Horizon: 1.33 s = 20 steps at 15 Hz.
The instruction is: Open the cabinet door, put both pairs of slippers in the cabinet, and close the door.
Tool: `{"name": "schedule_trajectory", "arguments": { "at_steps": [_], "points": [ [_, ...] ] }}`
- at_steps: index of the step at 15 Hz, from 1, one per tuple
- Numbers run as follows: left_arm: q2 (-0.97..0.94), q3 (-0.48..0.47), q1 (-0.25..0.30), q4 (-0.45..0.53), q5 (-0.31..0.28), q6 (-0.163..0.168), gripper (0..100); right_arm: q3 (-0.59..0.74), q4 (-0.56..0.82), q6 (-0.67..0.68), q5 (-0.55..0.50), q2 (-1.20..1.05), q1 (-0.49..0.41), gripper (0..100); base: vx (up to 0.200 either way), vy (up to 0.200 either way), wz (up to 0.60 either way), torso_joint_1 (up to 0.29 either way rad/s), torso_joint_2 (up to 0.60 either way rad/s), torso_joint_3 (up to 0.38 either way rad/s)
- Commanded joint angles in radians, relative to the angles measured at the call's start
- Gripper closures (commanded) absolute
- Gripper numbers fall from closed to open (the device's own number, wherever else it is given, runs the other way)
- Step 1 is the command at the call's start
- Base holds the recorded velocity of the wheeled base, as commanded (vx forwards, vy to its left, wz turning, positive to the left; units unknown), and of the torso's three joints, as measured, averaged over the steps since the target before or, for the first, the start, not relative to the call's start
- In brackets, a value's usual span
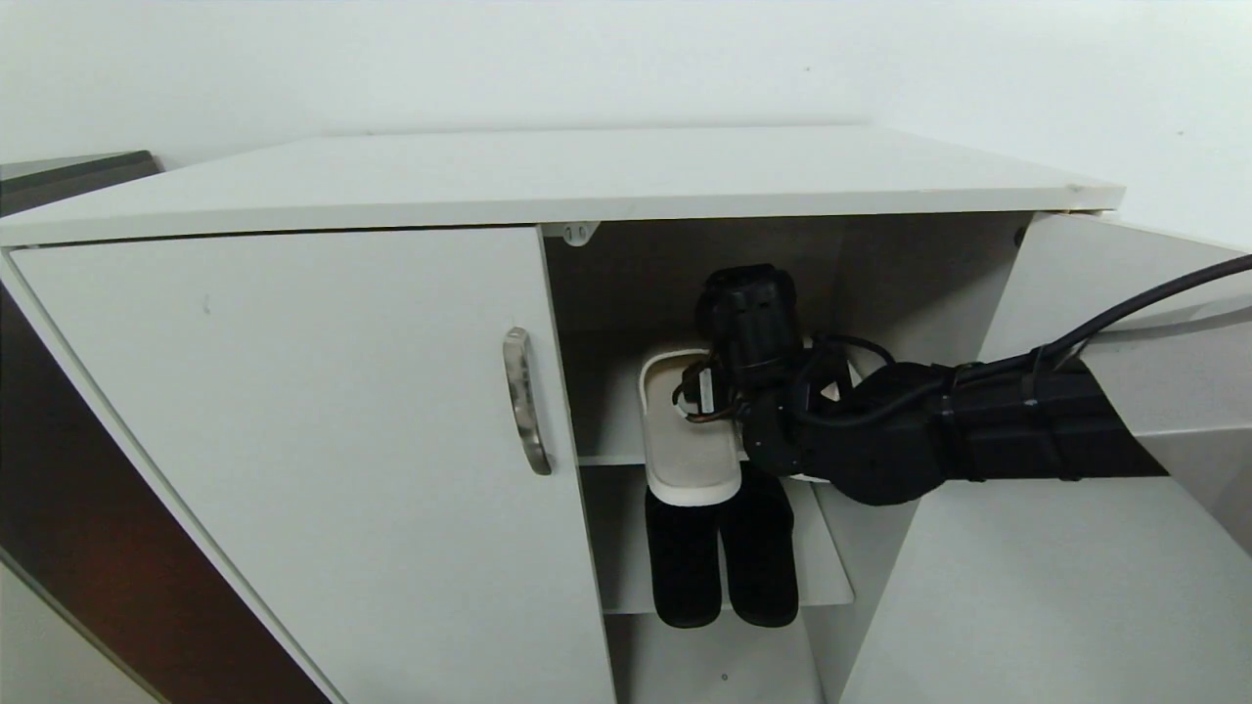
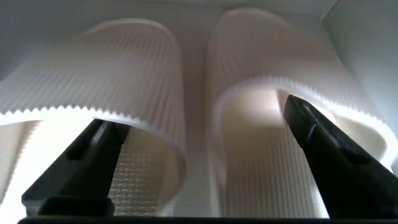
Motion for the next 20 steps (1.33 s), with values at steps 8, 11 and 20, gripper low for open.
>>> {"name": "schedule_trajectory", "arguments": {
  "at_steps": [8,11,20],
  "points": [
    [0.0,0.0,0.0,0.0,0.0,-0.001,100,0.396,-0.205,0.011,-0.009,-0.249,0.149,0,0.0,0.0,0.0,0.0,0.0,0.0],
    [0.0,0.0,0.0,0.0,0.0,-0.001,100,0.597,-0.389,-0.002,0.0,-0.323,0.173,0,0.0,0.0,0.0,0.0,0.0,0.0],
    [0.0,0.0,0.0,0.0,0.002,-0.001,100,0.62,-0.401,-0.028,0.016,-0.329,0.193,100,0.0,0.0,0.0,0.0,0.0,0.0]
  ]
}}
